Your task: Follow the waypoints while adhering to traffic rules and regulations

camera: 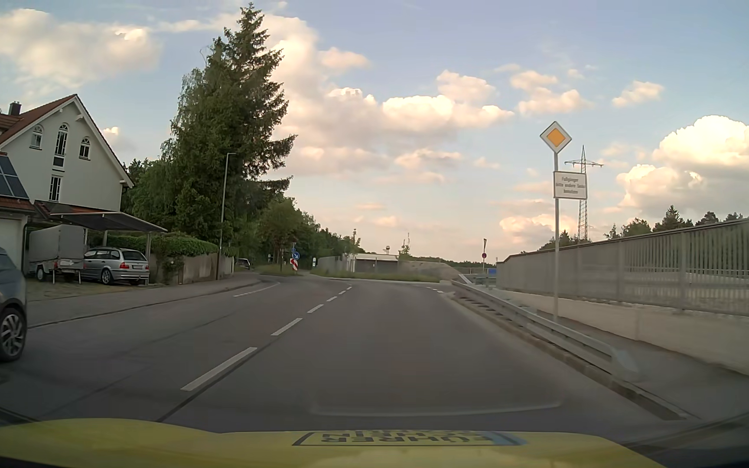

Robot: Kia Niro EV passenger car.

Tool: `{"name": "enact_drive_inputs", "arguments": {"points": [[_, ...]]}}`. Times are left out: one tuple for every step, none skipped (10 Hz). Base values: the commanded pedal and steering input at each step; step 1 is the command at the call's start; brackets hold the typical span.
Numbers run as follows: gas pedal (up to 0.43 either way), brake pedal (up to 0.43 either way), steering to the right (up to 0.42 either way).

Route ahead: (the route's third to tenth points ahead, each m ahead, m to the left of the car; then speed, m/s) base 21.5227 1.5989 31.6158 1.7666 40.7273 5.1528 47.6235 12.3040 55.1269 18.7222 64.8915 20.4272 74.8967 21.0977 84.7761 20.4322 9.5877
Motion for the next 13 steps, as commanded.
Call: {"name": "enact_drive_inputs", "arguments": {"points": [[0.059,0.0,0.001],[0.059,0.0,0.001],[0.059,0.0,0.001],[0.059,0.0,0.001],[0.059,0.0,0.003],[0.059,0.0,0.005],[0.059,0.0,0.009],[0.059,0.0,0.012],[0.028,0.0,0.013],[0.008,0.0,0.014],[0.008,0.0,0.015],[0.008,0.0,0.016],[0.0,0.0,0.015]]}}
